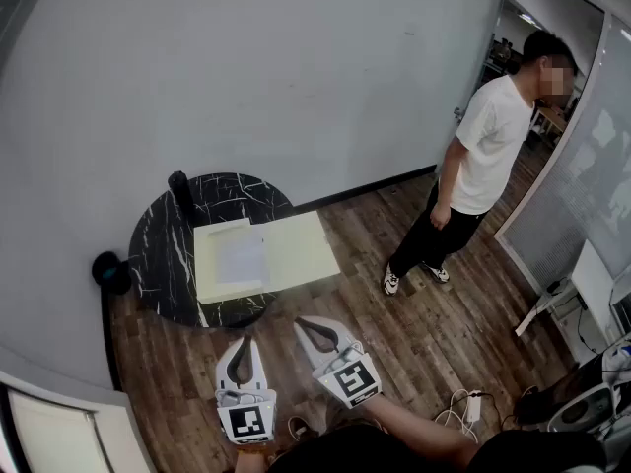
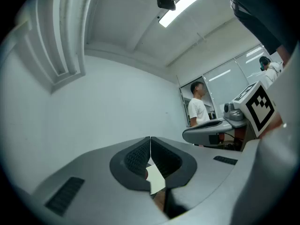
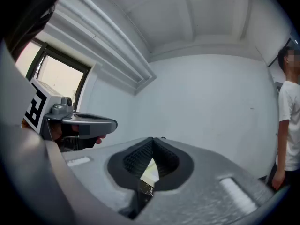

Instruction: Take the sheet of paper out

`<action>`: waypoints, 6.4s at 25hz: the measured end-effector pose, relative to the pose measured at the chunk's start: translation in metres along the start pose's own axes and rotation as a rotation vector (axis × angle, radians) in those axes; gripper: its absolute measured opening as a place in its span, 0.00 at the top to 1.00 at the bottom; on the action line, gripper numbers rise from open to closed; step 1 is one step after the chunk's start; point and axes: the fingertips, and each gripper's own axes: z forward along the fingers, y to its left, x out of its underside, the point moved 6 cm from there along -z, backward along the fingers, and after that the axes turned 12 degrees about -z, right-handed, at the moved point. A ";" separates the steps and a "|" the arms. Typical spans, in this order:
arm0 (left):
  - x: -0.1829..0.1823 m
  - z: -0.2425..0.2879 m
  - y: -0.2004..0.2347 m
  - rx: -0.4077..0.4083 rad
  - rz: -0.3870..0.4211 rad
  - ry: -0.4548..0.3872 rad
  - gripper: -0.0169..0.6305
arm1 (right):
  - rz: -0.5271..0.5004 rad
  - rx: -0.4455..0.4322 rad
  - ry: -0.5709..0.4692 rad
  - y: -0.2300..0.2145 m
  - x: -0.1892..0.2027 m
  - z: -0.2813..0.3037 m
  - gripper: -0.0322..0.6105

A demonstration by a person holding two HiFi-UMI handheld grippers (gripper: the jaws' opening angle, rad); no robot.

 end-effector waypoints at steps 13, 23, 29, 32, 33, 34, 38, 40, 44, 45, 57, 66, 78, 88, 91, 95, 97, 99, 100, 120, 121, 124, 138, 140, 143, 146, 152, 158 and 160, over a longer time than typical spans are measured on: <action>0.010 0.041 0.021 0.003 0.009 0.038 0.97 | 0.003 -0.039 0.001 -0.028 0.020 0.052 0.95; 0.011 0.093 0.048 -0.059 0.003 0.087 0.97 | 0.022 -0.066 0.004 -0.083 0.052 0.125 0.95; 0.017 0.127 0.066 -0.090 0.010 0.107 0.97 | 0.022 -0.095 0.024 -0.110 0.074 0.167 0.95; 0.018 0.142 0.073 -0.112 0.008 0.115 0.97 | 0.013 -0.129 0.047 -0.122 0.089 0.191 0.95; 0.019 0.147 0.074 -0.118 0.008 0.115 0.97 | 0.008 -0.146 0.057 -0.125 0.095 0.199 0.95; 0.021 0.151 0.076 -0.122 0.011 0.111 0.97 | 0.003 -0.163 0.066 -0.129 0.101 0.207 0.95; 0.021 0.173 0.083 -0.157 0.000 0.143 0.97 | -0.014 -0.224 0.106 -0.143 0.126 0.244 0.95; 0.022 0.184 0.088 -0.173 -0.010 0.150 0.97 | -0.018 -0.250 0.128 -0.151 0.140 0.263 0.95; 0.031 0.207 0.095 -0.197 -0.016 0.165 0.97 | -0.018 -0.297 0.173 -0.163 0.174 0.299 0.95; 0.034 0.213 0.097 -0.202 -0.018 0.169 0.97 | -0.016 -0.308 0.185 -0.165 0.183 0.307 0.95; 0.058 0.256 0.122 -0.286 -0.043 0.248 0.97 | 0.037 -0.479 0.457 -0.154 0.303 0.393 0.85; 0.071 0.254 0.141 -0.373 -0.055 0.286 0.97 | 0.041 -0.565 0.602 -0.135 0.364 0.433 0.84; 0.085 0.250 0.153 -0.433 -0.068 0.323 0.97 | 0.056 -0.618 0.697 -0.122 0.403 0.450 0.84; 0.089 0.247 0.157 -0.444 -0.078 0.327 0.97 | 0.042 -0.623 0.728 -0.118 0.412 0.453 0.86; 0.090 0.246 0.156 -0.445 -0.085 0.330 0.97 | 0.018 -0.618 0.729 -0.119 0.414 0.453 0.90; 0.090 0.243 0.153 -0.438 -0.090 0.326 0.97 | 0.027 -0.600 0.723 -0.121 0.409 0.450 0.95; 0.089 0.240 0.151 -0.433 -0.092 0.324 0.97 | 0.029 -0.588 0.711 -0.122 0.405 0.447 0.95; 0.089 0.236 0.149 -0.423 -0.085 0.323 0.97 | 0.037 -0.574 0.697 -0.124 0.401 0.443 0.95; 0.088 0.235 0.148 -0.418 -0.081 0.321 0.97 | 0.041 -0.567 0.691 -0.125 0.399 0.441 0.95; 0.079 0.210 0.136 -0.314 -0.066 0.289 0.97 | 0.046 -0.400 0.668 -0.158 0.372 0.396 0.95; 0.079 0.210 0.136 -0.308 -0.065 0.285 0.97 | 0.046 -0.391 0.667 -0.160 0.371 0.395 0.95; 0.079 0.209 0.135 -0.288 -0.055 0.279 0.97 | 0.046 -0.365 0.660 -0.167 0.368 0.390 0.95; 0.073 0.210 0.122 -0.203 -0.051 0.261 0.97 | 0.048 -0.261 0.656 -0.197 0.354 0.355 0.95; 0.073 0.209 0.121 -0.195 -0.048 0.259 0.97 | 0.051 -0.246 0.654 -0.200 0.352 0.351 0.95; 0.072 0.207 0.119 -0.181 -0.041 0.256 0.97 | 0.058 -0.222 0.648 -0.205 0.347 0.344 0.95; 0.071 0.205 0.117 -0.165 -0.040 0.253 0.97 | 0.061 -0.192 0.639 -0.210 0.340 0.337 0.95; 0.069 0.198 0.109 -0.137 -0.044 0.234 0.97 | 0.056 -0.146 0.608 -0.219 0.322 0.319 0.95; 0.064 0.188 0.100 -0.110 -0.040 0.217 0.97 | 0.047 -0.091 0.574 -0.228 0.300 0.296 0.95; 0.062 0.184 0.097 -0.101 -0.037 0.211 0.97 | 0.047 -0.073 0.563 -0.230 0.293 0.287 0.95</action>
